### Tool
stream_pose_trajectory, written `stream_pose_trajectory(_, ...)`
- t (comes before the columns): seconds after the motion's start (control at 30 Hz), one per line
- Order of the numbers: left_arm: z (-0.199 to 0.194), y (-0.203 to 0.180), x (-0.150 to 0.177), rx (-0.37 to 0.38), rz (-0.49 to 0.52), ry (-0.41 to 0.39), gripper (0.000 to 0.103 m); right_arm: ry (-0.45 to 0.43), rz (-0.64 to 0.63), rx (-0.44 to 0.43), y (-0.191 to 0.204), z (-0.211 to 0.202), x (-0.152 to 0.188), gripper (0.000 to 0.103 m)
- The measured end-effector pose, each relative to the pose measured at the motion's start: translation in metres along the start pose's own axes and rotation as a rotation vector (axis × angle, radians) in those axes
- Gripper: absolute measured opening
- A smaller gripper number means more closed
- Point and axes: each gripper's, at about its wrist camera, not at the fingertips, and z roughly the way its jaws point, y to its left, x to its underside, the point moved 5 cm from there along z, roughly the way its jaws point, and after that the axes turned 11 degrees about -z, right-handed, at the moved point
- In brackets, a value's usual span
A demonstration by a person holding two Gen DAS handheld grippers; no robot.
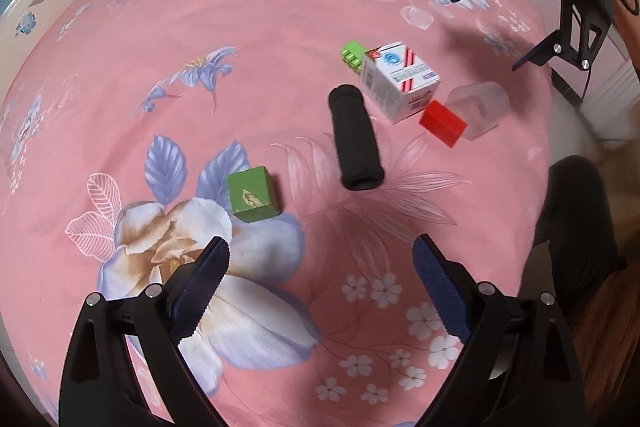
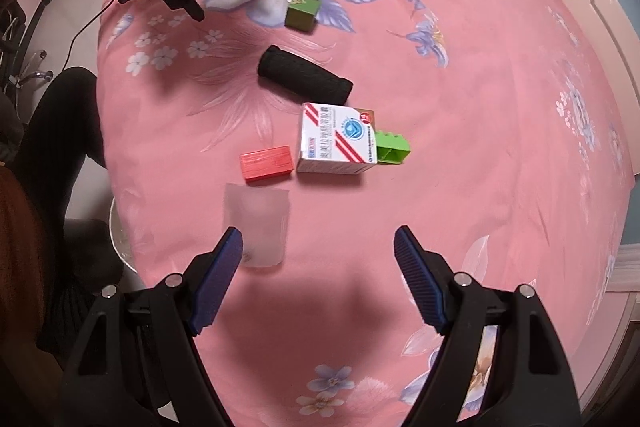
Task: Collect trash
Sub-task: 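Move both tools back over the bed toward the green block and medicine box, then close the left tool on the green block while the right tool grasps the medicine box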
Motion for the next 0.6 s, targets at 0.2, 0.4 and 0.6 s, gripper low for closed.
stream_pose_trajectory(0.2,0.007,0.022,-0.011,-0.003,-0.036,0.013,0.094,-0.002,-0.006,-0.007,-0.014,0.006,-0.01,0.077)
stream_pose_trajectory(0.4,0.014,0.036,-0.02,0.017,-0.066,0.012,0.094,-0.004,-0.021,-0.027,-0.019,0.016,-0.023,0.077)
stream_pose_trajectory(0.6,0.027,0.04,-0.023,0.023,-0.066,0.026,0.094,-0.002,-0.023,-0.052,-0.022,0.032,-0.039,0.077)
